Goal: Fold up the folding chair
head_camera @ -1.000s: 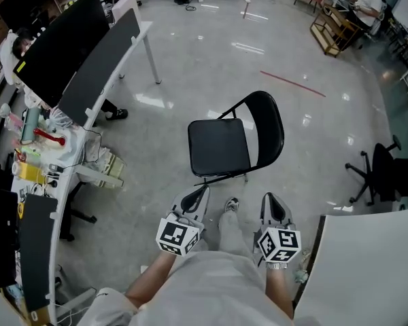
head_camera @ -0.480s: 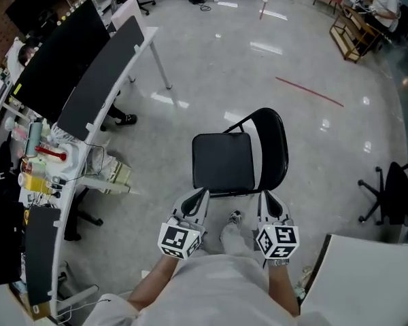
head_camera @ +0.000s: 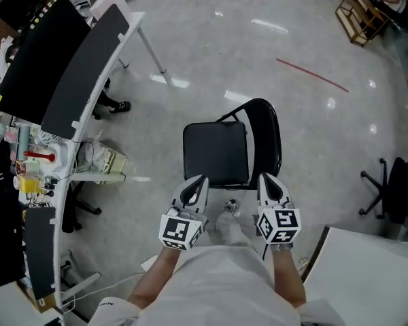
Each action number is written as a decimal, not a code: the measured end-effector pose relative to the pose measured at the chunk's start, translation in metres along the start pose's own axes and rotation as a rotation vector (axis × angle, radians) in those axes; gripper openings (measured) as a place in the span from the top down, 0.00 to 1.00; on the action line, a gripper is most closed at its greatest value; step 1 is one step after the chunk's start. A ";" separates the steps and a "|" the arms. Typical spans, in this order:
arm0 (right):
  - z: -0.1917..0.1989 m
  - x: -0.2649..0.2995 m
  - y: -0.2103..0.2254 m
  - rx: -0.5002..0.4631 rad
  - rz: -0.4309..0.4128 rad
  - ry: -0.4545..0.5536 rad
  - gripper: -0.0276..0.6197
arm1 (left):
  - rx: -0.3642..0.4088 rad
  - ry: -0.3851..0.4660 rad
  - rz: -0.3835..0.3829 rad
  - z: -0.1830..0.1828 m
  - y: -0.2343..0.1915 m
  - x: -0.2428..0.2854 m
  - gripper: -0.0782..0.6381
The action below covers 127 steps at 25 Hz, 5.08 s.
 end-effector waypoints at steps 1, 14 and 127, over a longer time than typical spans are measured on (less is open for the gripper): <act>0.003 0.003 0.005 0.002 0.005 -0.012 0.95 | -0.003 -0.011 0.001 0.003 0.000 0.005 0.87; 0.062 0.073 0.056 0.054 0.125 -0.140 0.95 | -0.030 -0.155 0.144 0.066 -0.019 0.108 0.87; 0.230 0.113 0.391 0.489 -0.161 -0.014 0.81 | -0.922 -0.644 0.248 0.456 -0.230 0.240 0.47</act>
Point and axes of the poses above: the fingertips, and each gripper's own axes: x forward along the fingers, y to its right, z out of its underside, the point moved 7 cm from there along -x, backward along the fingers, and after that the axes turned 9 degrees about -x, right-handed, at the moved point
